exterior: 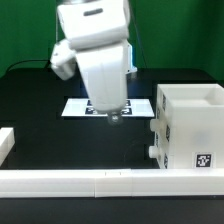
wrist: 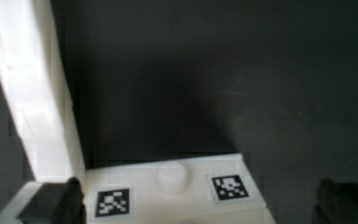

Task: Assemble drawer

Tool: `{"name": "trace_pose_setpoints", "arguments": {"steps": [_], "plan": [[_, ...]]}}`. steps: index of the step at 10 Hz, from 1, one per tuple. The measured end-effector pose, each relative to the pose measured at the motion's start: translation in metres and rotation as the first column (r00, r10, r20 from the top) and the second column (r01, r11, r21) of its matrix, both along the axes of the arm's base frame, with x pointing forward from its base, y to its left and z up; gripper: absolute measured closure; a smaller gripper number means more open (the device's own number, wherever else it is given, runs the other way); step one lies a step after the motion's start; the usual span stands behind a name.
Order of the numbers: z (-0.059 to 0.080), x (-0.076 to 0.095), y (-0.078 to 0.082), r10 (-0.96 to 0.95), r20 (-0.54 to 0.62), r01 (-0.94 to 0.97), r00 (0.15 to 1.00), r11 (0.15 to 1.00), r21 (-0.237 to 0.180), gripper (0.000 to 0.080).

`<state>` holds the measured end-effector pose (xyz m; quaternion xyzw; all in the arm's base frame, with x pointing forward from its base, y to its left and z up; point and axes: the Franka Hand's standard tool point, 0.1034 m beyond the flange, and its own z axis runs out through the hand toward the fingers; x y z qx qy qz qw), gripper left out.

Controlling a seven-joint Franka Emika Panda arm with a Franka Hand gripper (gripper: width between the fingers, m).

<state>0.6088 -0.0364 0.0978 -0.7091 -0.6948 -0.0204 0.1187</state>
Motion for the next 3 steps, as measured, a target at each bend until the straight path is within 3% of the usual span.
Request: {"name": "trace_pose_setpoints", "arguments": {"steps": [3], "plan": [[-0.0021,-0.0009,-0.0002,-0.001,-0.004,0.001,1.0,1.0,0.001,0.0151]]}}
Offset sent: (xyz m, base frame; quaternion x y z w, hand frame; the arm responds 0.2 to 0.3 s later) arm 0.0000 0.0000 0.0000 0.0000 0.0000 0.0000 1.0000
